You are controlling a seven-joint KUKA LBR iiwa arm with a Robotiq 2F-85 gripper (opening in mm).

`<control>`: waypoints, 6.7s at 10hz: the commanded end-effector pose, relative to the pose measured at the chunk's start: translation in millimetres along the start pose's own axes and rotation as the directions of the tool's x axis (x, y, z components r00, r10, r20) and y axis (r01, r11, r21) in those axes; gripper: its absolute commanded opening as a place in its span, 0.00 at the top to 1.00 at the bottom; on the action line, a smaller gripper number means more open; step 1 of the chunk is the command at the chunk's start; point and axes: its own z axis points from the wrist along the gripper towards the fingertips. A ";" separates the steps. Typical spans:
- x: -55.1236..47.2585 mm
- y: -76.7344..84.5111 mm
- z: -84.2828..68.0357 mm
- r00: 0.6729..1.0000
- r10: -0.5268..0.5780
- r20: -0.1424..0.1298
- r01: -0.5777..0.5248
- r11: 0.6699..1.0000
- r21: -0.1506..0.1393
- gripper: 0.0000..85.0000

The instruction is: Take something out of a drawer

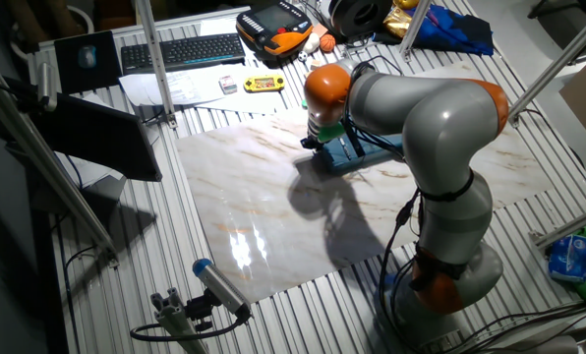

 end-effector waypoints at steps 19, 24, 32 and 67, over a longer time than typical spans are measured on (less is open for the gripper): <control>1.7 40.8 -10.4 1.000 -0.006 -0.010 0.006 1.000 -0.018 1.00; 3.3 49.8 -10.4 1.000 -0.005 -0.006 0.005 1.000 -0.004 1.00; 3.9 69.4 -11.0 1.000 0.005 -0.007 -0.005 1.000 0.016 1.00; 20.0 -22.7 9.0 0.999 0.026 0.020 -0.025 0.998 -0.055 0.40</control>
